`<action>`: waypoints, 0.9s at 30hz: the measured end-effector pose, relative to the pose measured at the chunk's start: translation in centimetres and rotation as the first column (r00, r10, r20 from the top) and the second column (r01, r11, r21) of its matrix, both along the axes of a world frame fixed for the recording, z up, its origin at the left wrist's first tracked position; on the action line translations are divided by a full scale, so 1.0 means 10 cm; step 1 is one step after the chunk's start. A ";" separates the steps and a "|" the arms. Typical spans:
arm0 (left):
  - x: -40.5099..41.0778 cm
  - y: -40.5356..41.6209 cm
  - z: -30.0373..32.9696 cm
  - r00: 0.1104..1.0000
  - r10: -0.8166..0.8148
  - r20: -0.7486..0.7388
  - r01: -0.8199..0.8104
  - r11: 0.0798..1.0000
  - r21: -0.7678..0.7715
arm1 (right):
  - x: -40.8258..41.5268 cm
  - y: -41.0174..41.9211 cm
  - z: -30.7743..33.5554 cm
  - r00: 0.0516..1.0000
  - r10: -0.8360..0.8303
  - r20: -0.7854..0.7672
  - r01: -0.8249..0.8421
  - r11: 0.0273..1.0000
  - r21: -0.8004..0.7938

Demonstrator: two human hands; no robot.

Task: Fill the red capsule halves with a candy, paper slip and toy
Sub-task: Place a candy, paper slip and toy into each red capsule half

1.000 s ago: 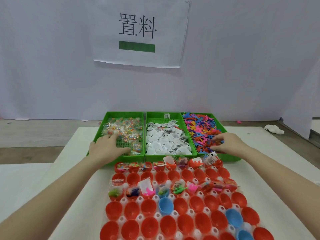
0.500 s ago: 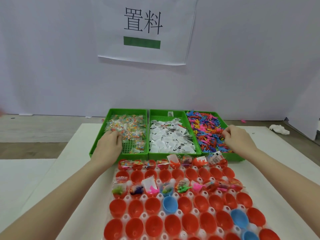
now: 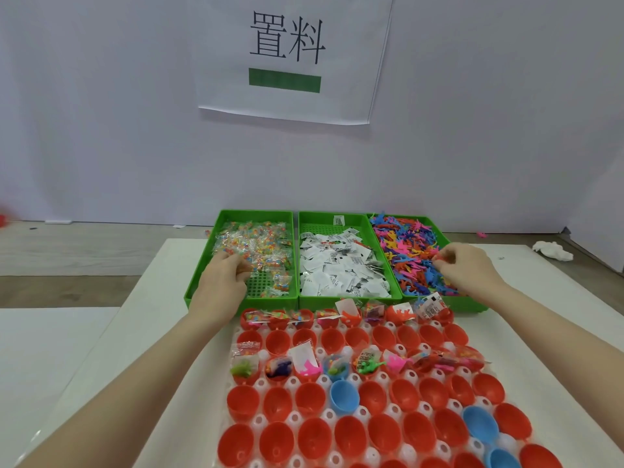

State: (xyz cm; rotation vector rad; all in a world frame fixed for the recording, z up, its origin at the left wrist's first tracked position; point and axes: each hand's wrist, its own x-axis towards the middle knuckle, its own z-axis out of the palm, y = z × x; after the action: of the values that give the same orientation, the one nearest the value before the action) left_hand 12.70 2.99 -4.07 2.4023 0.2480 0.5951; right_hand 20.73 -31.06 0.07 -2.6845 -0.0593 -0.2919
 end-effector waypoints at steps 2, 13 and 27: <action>0.01 0.00 -0.01 1.000 0.002 0.005 -0.002 1.000 0.003 | 0.00 0.04 0.05 0.999 -0.038 0.029 0.032 0.984 0.175; 0.05 0.01 -0.04 1.000 -0.001 -0.025 0.002 1.000 0.015 | -0.10 0.74 0.29 0.950 0.223 -0.219 -0.160 0.949 0.272; 0.03 0.01 -0.03 0.999 -0.007 -0.039 0.007 1.000 0.006 | -0.18 1.09 0.07 0.911 0.294 -0.289 -0.245 0.950 0.195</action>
State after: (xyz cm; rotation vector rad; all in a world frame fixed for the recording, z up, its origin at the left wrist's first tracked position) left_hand 12.98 3.07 -4.34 2.4215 0.2546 0.5464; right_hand 18.92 -20.11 0.72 -2.4929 -0.2966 0.2121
